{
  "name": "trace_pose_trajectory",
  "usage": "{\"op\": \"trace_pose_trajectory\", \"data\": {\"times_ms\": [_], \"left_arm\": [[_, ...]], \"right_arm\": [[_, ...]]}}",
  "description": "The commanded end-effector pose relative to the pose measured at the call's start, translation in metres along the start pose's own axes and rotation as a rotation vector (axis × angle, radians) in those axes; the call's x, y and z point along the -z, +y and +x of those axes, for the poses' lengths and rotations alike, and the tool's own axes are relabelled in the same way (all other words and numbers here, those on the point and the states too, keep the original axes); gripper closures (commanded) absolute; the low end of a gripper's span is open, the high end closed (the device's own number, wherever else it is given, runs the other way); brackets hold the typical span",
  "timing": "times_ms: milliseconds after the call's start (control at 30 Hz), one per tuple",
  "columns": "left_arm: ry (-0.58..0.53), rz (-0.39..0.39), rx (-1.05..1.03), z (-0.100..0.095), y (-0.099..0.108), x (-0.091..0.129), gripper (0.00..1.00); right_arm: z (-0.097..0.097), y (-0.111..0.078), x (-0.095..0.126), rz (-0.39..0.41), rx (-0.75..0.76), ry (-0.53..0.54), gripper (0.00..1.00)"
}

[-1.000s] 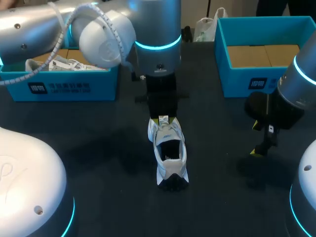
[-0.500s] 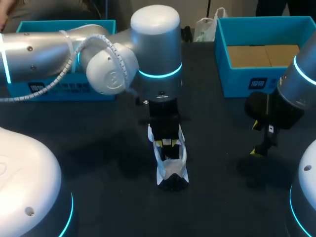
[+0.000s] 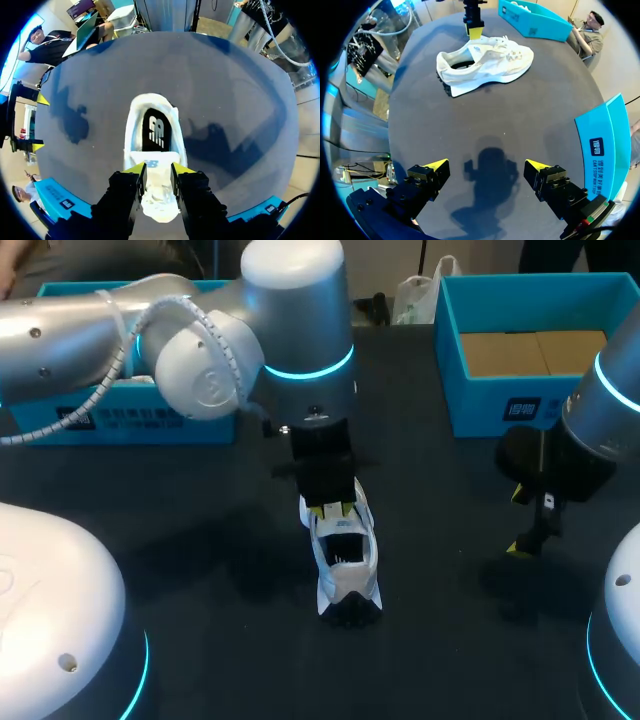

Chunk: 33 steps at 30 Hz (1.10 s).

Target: Take the shoe out of the shoebox, open the shoe tongue, remove and reinsert the insole, then place the shoe into the shoebox

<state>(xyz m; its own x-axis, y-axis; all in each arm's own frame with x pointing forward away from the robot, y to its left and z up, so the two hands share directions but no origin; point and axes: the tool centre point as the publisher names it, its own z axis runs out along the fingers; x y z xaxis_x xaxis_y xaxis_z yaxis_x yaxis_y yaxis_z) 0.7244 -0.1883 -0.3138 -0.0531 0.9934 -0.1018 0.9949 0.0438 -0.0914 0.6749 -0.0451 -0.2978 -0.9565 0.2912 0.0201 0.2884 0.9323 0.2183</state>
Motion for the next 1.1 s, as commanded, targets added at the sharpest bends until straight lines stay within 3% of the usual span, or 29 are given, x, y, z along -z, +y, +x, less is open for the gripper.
{"op": "trace_pose_trajectory", "data": {"times_ms": [33, 233, 467, 600, 633, 667, 700, 733, 1100], "left_arm": [[0.017, 0.013, -0.001, -0.011, 0.004, -0.027, 0.69], [0.01, 0.024, 0.0, -0.005, 0.001, -0.039, 0.7], [-0.03, 0.001, 0.026, 0.003, -0.017, -0.004, 0.65], [-0.053, 0.018, 0.16, 0.008, -0.035, 0.017, 0.6], [-0.057, 0.031, 0.215, 0.009, -0.039, 0.022, 0.53], [-0.062, 0.042, 0.268, 0.01, -0.042, 0.027, 0.23], [-0.062, 0.042, 0.268, 0.01, -0.042, 0.027, 0.23], [-0.055, 0.067, 0.351, 0.01, -0.049, 0.037, 0.0], [-0.048, 0.048, 0.364, 0.011, -0.055, 0.043, 0.0]], "right_arm": [[0.001, 0.0, 0.0, 0.001, 0.0, -0.002, 0.0], [0.001, 0.0, 0.0, 0.001, 0.0, -0.002, 0.0], [0.001, 0.0, 0.0, 0.001, 0.0, -0.002, 0.0], [0.001, 0.0, 0.0, 0.001, 0.0, -0.002, 0.0], [0.001, 0.0, 0.0, 0.001, 0.0, -0.002, 0.0], [0.001, 0.0, 0.0, 0.001, 0.0, -0.002, 0.0], [0.001, 0.0, 0.0, 0.001, 0.0, -0.002, 0.0], [0.001, 0.0, 0.0, 0.001, 0.0, -0.002, 0.0], [0.001, 0.0, 0.0, 0.001, 0.0, -0.002, 0.0]]}}
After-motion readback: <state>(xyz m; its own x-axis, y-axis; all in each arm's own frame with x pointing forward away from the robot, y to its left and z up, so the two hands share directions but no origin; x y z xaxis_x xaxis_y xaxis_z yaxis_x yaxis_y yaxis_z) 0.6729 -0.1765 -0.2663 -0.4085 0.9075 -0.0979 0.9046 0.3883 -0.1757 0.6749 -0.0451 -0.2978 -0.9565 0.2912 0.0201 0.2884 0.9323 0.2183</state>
